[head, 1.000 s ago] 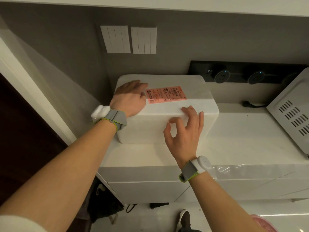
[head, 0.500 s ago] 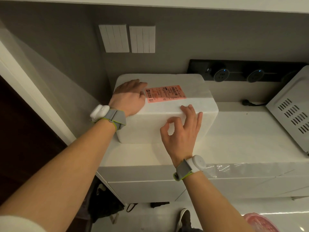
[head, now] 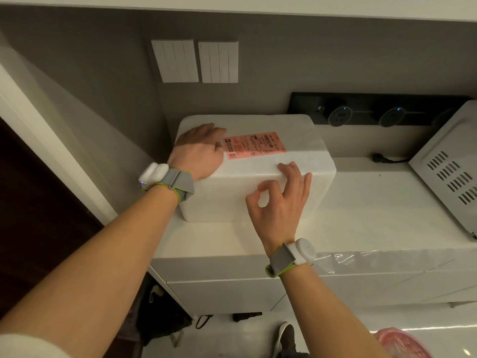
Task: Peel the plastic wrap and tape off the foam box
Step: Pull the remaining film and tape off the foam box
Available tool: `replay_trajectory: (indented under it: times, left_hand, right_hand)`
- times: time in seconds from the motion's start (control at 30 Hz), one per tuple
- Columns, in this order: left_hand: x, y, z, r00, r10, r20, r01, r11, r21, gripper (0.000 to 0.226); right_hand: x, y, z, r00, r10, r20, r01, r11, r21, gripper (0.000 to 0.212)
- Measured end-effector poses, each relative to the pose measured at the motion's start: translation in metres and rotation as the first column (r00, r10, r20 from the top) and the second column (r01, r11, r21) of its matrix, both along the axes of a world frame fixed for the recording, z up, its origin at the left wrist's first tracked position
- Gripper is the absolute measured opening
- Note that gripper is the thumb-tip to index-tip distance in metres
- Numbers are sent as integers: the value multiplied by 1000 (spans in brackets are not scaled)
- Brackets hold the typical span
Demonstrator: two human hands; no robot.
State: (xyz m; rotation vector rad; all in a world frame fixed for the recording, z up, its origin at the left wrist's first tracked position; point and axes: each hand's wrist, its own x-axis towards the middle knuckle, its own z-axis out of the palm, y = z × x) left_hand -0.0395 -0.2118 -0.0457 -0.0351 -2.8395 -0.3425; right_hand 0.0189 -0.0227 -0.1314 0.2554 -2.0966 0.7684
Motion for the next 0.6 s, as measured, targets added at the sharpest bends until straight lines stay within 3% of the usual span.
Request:
replay_trajectory:
  times: [0.17,0.4,0.6]
  left_hand:
    - [0,-1,0,1000,3,-16,-3,1000,-12,47]
    - [-2,-1,-1,1000,1,-5,-1,1000,-6,47]
    - [-3,-2,-2,1000,-3,-1,3,1000,2,47]
  right_hand:
    - [1,4,-2,999,48,9,-48,999,8,10]
    - [0,13,2,1000,15,25,-17,997,71,34]
    - [0,16,3,1000,23,5,-24,996,89,24]
